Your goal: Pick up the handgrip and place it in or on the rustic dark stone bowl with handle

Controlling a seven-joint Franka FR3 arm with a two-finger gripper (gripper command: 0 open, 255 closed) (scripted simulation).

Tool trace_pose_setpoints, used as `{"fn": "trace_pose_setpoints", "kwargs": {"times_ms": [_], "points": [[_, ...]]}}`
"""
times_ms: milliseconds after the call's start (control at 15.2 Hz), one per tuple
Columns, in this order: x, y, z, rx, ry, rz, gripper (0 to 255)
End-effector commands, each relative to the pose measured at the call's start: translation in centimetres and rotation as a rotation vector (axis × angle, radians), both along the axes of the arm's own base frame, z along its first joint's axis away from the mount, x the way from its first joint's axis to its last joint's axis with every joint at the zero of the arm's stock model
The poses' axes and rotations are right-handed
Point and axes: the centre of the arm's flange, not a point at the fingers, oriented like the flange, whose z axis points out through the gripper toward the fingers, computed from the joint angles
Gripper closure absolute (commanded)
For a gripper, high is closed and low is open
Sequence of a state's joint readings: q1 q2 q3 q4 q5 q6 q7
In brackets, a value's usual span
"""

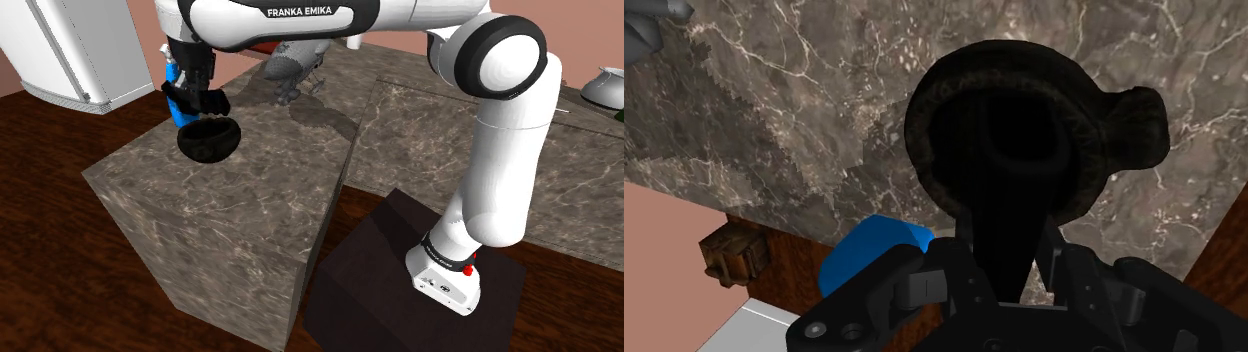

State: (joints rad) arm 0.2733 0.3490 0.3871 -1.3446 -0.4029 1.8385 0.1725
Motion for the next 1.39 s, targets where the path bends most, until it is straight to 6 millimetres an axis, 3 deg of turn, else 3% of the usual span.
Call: {"fn": "trace_pose_setpoints", "kwargs": {"times_ms": [0, 198, 660, 726, 1056, 1320], "points": [[0.0, 0.0, -1.1, 0.0, -0.001, 0.0, 255], [0.0, 0.0, -2.4, 0.0, -0.001, 0.0, 255], [0.0, 0.0, -2.4, 0.0, -0.001, 0.0, 255], [0.0, 0.0, -2.4, 0.0, -0.001, 0.0, 0], [0.0, 0.0, -2.4, 0.0, -0.001, 0.0, 0], [-1.5, 0.5, 2.3, 0.0, -0.001, 0.0, 0]]}}
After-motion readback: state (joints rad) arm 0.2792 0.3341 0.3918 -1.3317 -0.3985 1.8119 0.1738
